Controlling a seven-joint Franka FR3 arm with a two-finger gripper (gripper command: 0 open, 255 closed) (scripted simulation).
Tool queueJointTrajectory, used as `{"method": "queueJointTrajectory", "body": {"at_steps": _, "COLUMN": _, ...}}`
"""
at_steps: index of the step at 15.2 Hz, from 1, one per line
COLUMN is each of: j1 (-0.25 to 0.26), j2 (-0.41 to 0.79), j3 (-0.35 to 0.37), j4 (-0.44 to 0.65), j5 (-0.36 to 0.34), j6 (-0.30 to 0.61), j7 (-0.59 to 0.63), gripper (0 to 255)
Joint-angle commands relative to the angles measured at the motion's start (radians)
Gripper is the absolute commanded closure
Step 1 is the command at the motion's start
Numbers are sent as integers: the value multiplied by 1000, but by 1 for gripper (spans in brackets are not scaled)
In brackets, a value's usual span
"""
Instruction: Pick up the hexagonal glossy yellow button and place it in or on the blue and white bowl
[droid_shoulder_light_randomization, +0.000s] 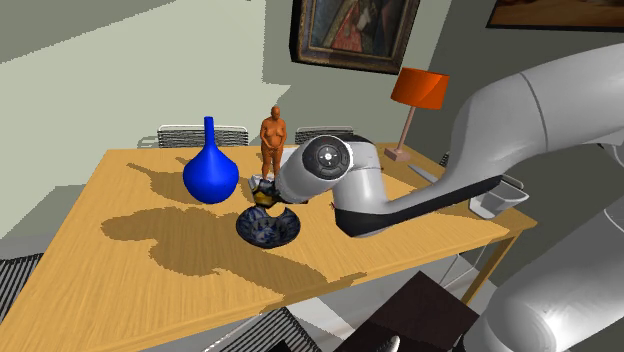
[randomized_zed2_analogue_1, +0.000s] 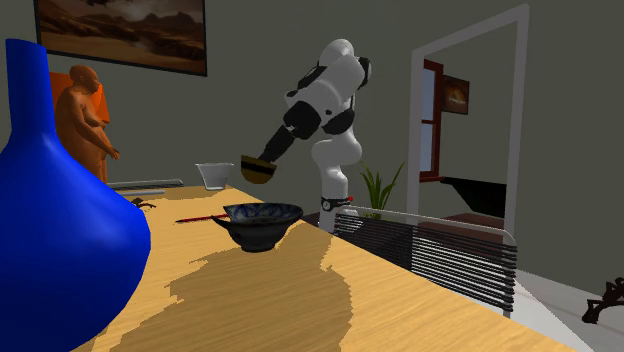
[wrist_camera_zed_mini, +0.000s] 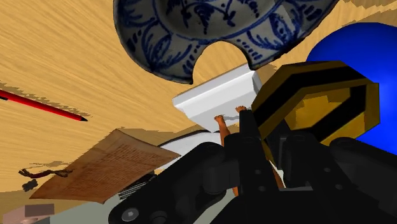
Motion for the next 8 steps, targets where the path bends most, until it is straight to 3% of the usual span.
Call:
{"method": "queueJointTrajectory", "body": {"at_steps": 1, "j1": -10, "j2": 19, "j3": 10, "j4": -7, "j5": -43, "j6": 7, "j7": 43, "gripper": 255}}
{"method": "queueJointTrajectory", "body": {"at_steps": 8, "j1": -34, "j2": 98, "j3": 37, "j4": -14, "j5": -197, "j6": 8, "j7": 189, "gripper": 255}}
